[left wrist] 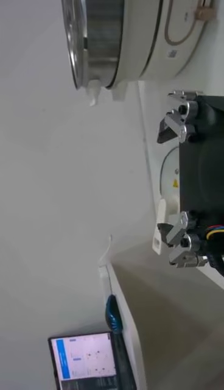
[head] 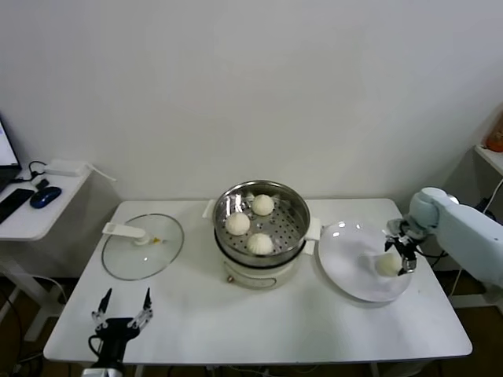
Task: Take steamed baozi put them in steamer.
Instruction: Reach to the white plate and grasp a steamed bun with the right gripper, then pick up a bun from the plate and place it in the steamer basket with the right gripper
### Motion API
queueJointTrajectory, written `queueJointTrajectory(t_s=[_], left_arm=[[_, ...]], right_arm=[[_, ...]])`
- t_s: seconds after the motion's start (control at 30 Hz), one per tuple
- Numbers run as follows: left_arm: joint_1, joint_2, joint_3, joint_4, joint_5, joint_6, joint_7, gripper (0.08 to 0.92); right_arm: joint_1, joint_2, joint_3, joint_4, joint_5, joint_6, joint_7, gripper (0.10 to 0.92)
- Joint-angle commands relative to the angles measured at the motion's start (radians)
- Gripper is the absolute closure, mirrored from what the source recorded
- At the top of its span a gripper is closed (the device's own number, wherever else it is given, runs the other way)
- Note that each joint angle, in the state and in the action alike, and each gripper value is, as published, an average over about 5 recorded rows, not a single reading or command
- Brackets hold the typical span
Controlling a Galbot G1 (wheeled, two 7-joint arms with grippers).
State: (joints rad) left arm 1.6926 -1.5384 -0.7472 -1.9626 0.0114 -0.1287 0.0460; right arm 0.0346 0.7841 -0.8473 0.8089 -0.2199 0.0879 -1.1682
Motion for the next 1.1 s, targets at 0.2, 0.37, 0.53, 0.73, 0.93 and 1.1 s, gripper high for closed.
queueJointTrajectory(t_s=[0.2, 0.37, 0.53, 0.73, 0.93, 1.1], left_arm=[[-0.002, 0.0, 0.001, 0.004, 0.0, 0.002, 0.0, 0.177], [-0.003, -0.001, 0.002, 0.002, 0.0, 0.003, 0.0, 0.177], [-0.003, -0.001, 0.002, 0.003, 0.0, 0.002, -0.001, 0.177], [-0.002, 0.0, 0.0, 0.004, -0.001, 0.001, 0.0, 0.177], [-0.003, 0.001, 0.0, 0.001, -0.003, 0.001, 0.0, 0.177], [-0.015, 0.0, 0.006, 0.002, -0.001, 0.002, 0.001, 0.177]], right_arm=[[-0.024, 0.022, 0.045, -0.032, -0.027, 0.004, -0.009, 0.203], [-0.019, 0.025, 0.046, -0.036, -0.026, 0.004, -0.009, 0.235], [-0.018, 0.023, 0.047, -0.033, -0.022, 0.004, -0.009, 0.332], [0.019, 0.013, 0.014, -0.013, 0.015, 0.002, -0.009, 0.392], [0.155, -0.003, -0.104, 0.034, 0.182, -0.048, -0.01, 0.39], [0.299, -0.011, -0.235, 0.081, 0.389, -0.127, -0.007, 0.389]])
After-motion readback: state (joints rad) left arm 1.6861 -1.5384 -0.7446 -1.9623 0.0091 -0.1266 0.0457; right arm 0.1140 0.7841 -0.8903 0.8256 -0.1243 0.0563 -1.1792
